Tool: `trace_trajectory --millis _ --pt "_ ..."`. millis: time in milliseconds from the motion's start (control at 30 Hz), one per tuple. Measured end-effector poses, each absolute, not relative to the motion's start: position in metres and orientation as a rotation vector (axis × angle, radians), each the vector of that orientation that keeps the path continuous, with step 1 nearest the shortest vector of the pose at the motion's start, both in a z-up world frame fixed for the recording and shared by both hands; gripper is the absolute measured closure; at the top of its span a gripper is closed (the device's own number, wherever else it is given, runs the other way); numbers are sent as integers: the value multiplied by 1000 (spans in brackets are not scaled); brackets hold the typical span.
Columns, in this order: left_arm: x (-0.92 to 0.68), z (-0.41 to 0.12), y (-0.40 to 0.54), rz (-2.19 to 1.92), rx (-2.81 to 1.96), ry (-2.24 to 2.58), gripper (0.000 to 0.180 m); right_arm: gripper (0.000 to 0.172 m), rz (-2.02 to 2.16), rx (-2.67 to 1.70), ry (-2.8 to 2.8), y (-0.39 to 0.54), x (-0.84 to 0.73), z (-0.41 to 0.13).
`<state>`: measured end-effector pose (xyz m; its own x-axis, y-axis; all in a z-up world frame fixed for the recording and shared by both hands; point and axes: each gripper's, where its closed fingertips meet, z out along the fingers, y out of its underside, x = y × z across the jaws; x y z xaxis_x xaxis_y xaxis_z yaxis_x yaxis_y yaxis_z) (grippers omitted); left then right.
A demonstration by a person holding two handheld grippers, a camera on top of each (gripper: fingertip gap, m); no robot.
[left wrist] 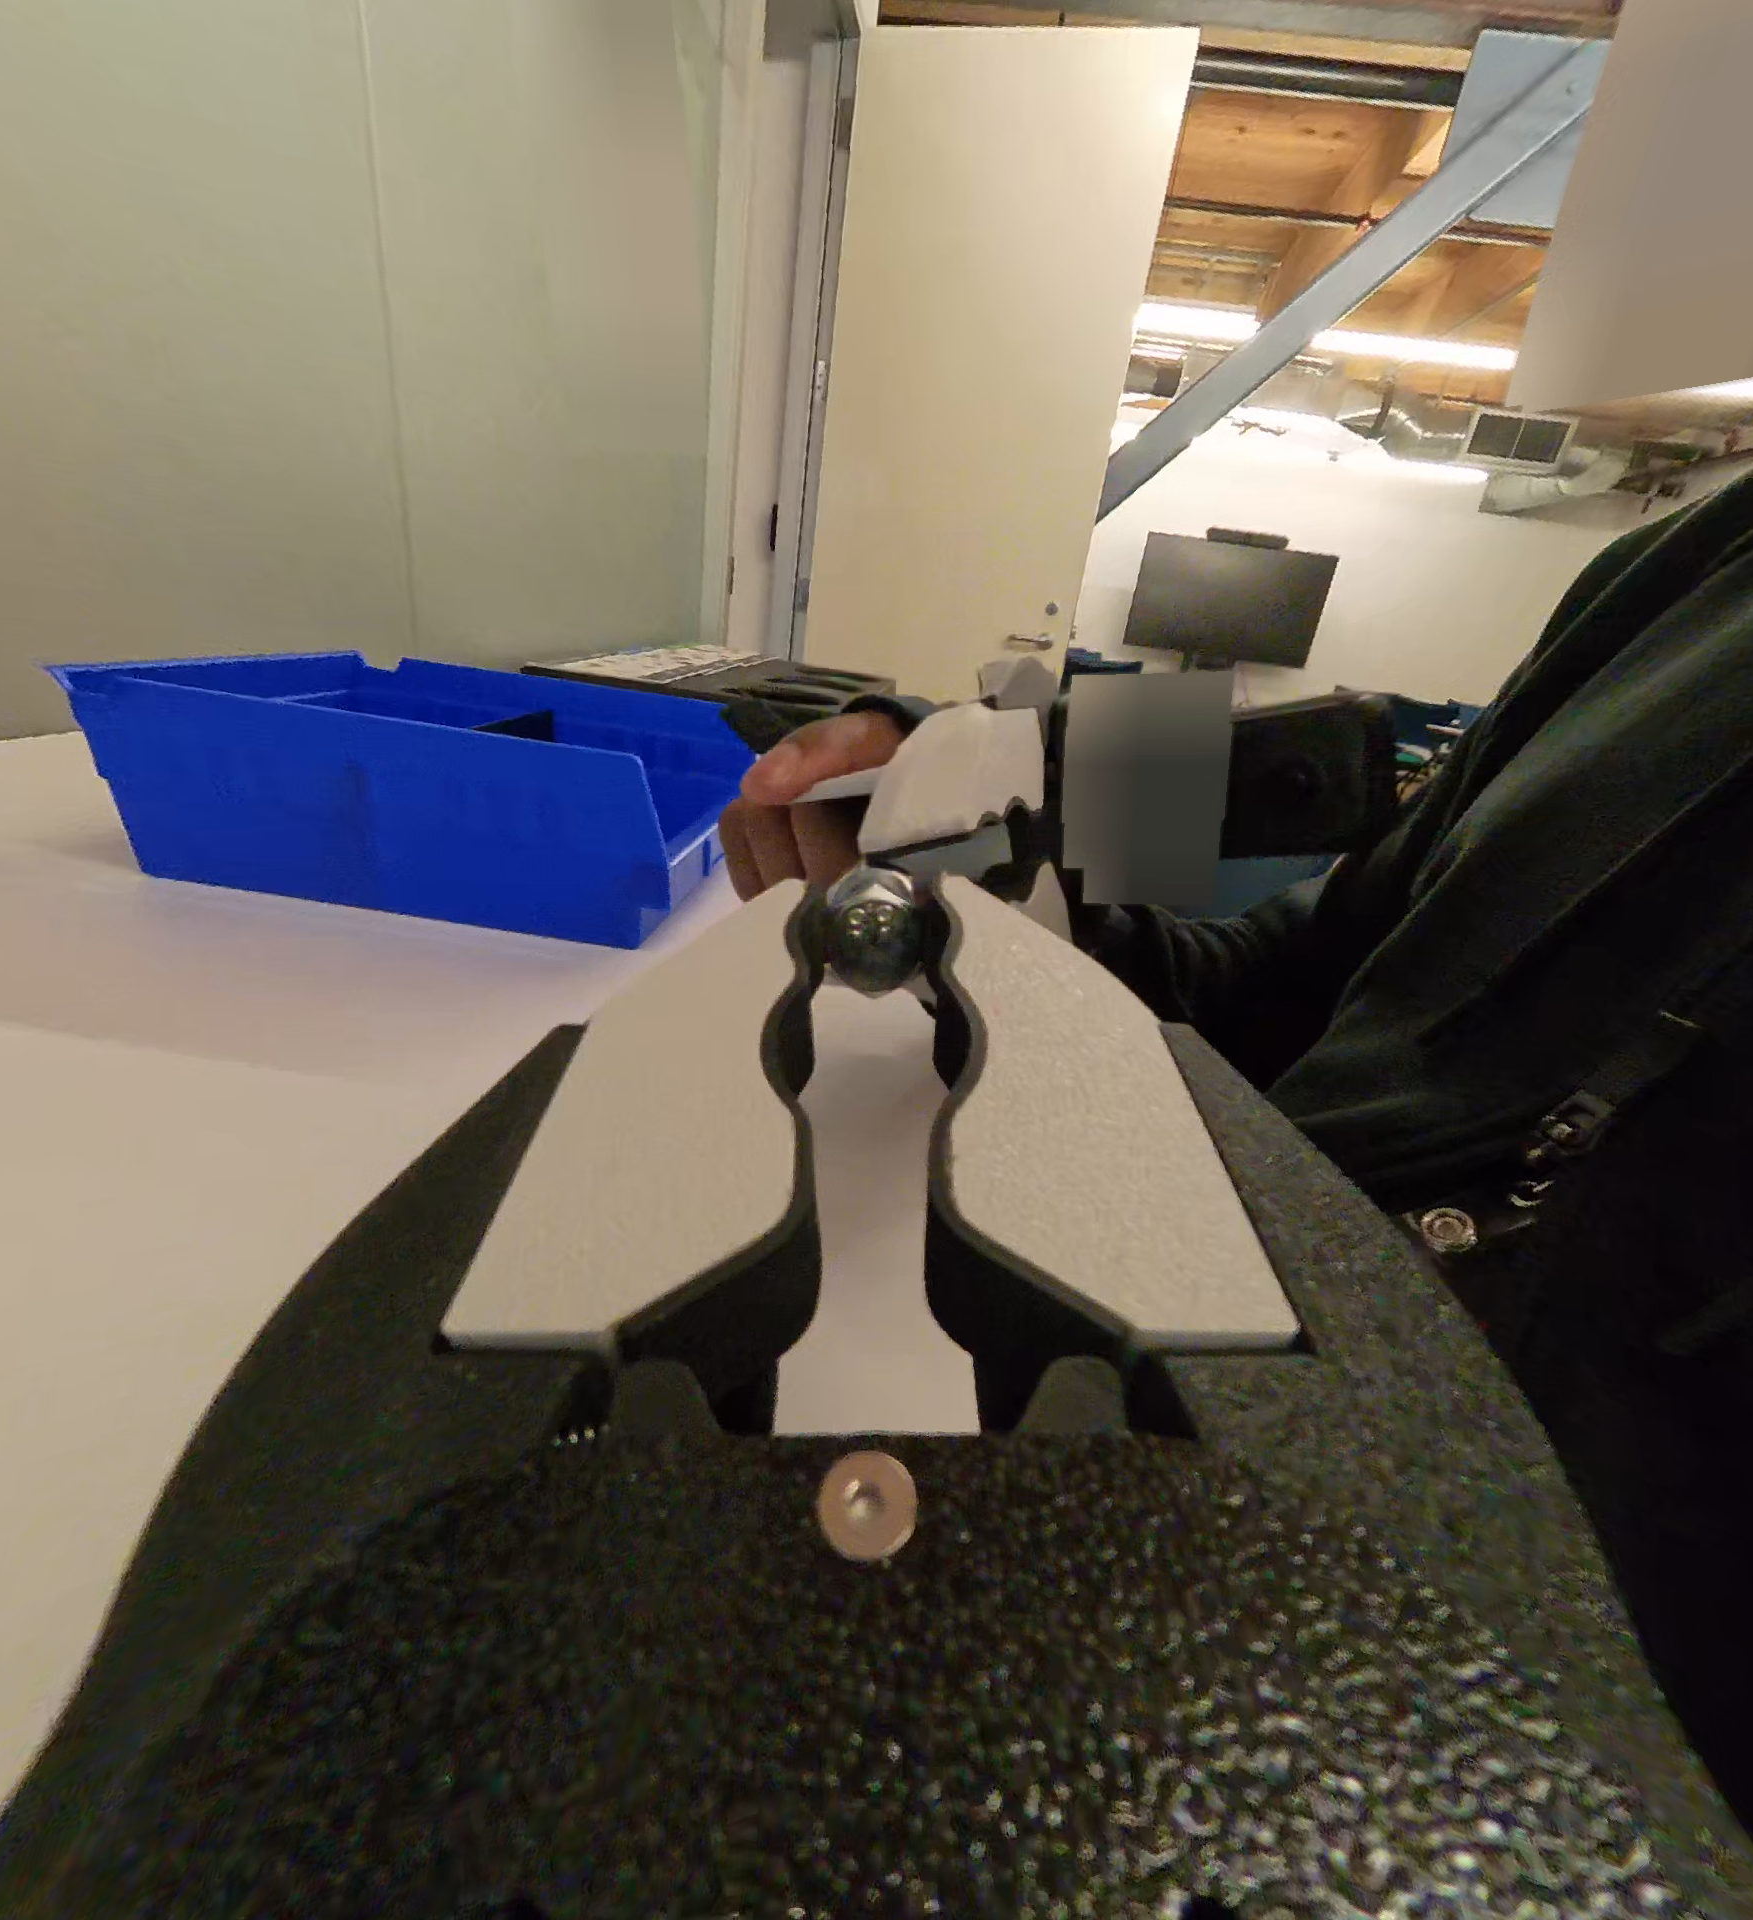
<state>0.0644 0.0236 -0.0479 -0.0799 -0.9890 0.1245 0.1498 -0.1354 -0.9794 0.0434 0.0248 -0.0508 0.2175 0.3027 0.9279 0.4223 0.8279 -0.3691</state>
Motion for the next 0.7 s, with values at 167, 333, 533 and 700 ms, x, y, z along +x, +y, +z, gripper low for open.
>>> trace_trajectory --millis 167,333,533,700 --pt "58 -42 20 -1437 -1084 1056 163 137 666 -980 -1104 20 45 -36" --pt "54 -39 19 -1452 -1052 1045 163 133 1196 -1196 -934 24 46 -38" --pt "56 -41 18 -1450 -1059 1060 163 154 1108 -1256 -1024 24 37 -53" --pt "62 -45 22 -1505 -1147 1059 163 154 134 -841 -1304 31 43 -55"
